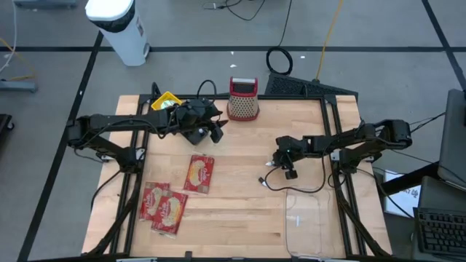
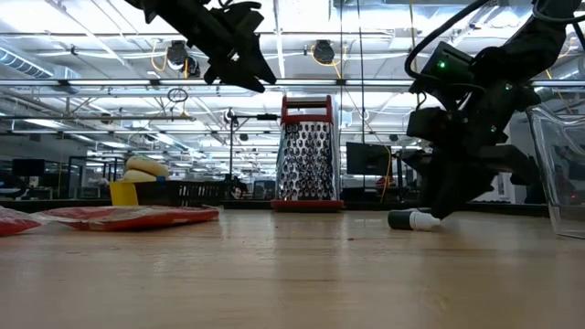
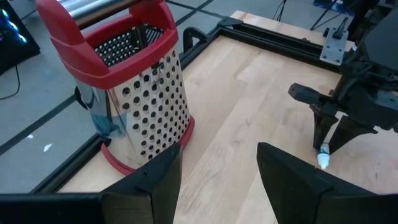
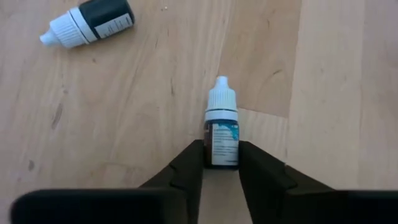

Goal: Pick & Place Food Item
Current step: Put the brown food coloring bottle into the black bin

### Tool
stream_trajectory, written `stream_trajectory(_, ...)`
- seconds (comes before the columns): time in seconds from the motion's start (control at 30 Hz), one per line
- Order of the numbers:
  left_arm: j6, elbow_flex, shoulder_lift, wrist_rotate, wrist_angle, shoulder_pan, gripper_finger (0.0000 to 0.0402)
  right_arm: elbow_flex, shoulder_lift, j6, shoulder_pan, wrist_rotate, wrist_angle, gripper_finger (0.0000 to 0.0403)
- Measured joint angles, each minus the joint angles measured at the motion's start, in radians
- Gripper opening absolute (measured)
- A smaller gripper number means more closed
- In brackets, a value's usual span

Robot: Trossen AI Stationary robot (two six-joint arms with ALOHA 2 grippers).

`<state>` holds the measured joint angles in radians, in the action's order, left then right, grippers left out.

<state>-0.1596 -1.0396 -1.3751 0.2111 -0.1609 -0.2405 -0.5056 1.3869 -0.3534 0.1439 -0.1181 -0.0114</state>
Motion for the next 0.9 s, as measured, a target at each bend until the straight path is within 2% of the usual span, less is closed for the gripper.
stream_trajectory(0.17, 0.0, 0.0, 0.0, 0.0, 0.0, 0.0, 0.0209, 0.001, 0.002, 0.017, 0.0, 0.008, -0.022, 0.0048)
stream_trajectory(0.5, -0.017, 0.0, 0.0, -0.013, 0.002, 0.001, 0.0209, -0.003, -0.049, 0.055, -0.001, 0.045, -0.164, 0.0056)
stream_trajectory(0.7, -0.018, 0.0, -0.014, -0.099, 0.06, 0.023, 0.0209, -0.004, -0.102, 0.088, -0.001, 0.038, -0.401, 0.0056)
stream_trajectory(0.8, 0.041, 0.0, -0.049, -0.185, 0.096, 0.054, 0.0209, -0.004, -0.103, 0.107, -0.001, 0.036, -0.501, 0.0057)
stream_trajectory(0.9, 0.122, 0.001, -0.088, -0.218, 0.117, 0.098, 0.0209, -0.004, -0.103, 0.109, -0.001, 0.015, -0.55, 0.0056)
